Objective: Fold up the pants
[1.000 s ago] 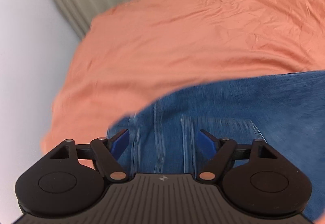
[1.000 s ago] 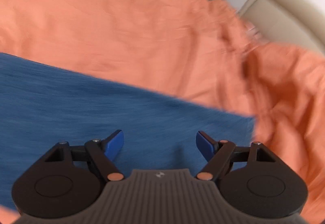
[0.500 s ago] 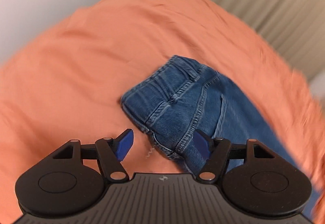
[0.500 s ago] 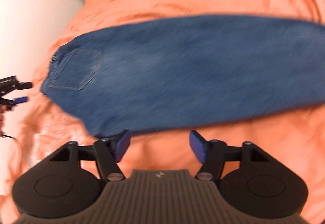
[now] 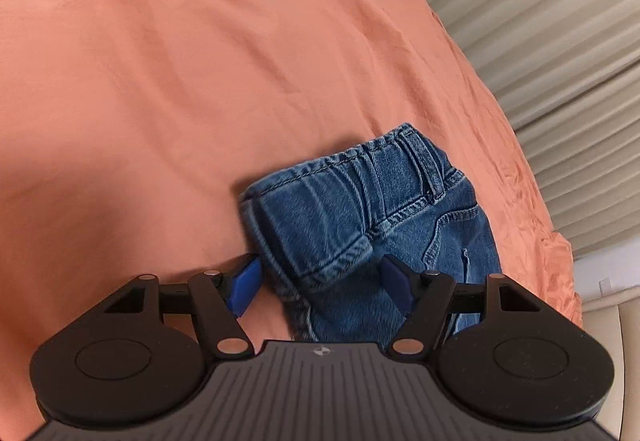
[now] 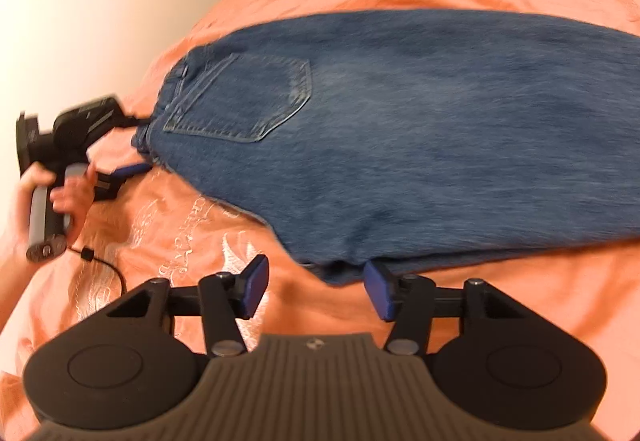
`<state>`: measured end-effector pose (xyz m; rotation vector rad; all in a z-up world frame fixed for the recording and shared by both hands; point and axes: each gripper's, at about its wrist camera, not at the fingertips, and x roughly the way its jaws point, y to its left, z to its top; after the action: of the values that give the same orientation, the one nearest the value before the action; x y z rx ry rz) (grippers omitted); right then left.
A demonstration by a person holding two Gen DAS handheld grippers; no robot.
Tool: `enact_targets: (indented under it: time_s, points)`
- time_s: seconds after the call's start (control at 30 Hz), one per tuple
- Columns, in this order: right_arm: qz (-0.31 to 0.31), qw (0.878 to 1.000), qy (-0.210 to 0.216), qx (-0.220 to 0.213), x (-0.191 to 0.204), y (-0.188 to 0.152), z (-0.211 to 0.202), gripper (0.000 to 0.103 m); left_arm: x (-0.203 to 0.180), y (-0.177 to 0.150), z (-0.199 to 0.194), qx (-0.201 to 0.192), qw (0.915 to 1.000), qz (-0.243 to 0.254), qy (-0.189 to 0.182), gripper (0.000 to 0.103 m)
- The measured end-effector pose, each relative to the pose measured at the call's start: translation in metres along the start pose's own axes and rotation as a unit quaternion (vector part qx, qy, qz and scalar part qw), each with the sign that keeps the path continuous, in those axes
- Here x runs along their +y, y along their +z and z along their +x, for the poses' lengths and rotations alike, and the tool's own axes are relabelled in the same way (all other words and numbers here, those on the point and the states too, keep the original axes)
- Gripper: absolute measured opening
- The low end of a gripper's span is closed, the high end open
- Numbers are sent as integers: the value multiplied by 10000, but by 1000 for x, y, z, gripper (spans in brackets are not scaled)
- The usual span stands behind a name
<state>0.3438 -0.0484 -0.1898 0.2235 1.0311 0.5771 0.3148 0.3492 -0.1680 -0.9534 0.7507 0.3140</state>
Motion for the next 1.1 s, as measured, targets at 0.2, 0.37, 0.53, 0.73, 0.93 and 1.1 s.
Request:
enact_targets:
  time_s: [0.2,0.37,0.53,0.73,0.93,1.1]
  points:
    - [-306,9990,-337,-57,11,-1,16,22,-9,5,5,-217,9988,279,350,36]
    - [-828,9946,-356,-514,22,7,-10,8,-50,7,-25,-770,9884,1259,356,17]
    - [-981,9941,-212,-413,29,17,-33,4,-96,8,-61,-1144,9685,2139,570,16]
    - [-1027,9930,411,-408,64,11,-50,4,-77,36,-113,-1436,9610,2124,1039,16]
    - [-1017,9868,1247,198,115,-25,-30,4,-3,28,-141,-1411,9469,2011,2072,16]
    - [-916,9870,1131,685,119,-57,-1,4,42,5,-118,-1142,9435,2033,2353,18]
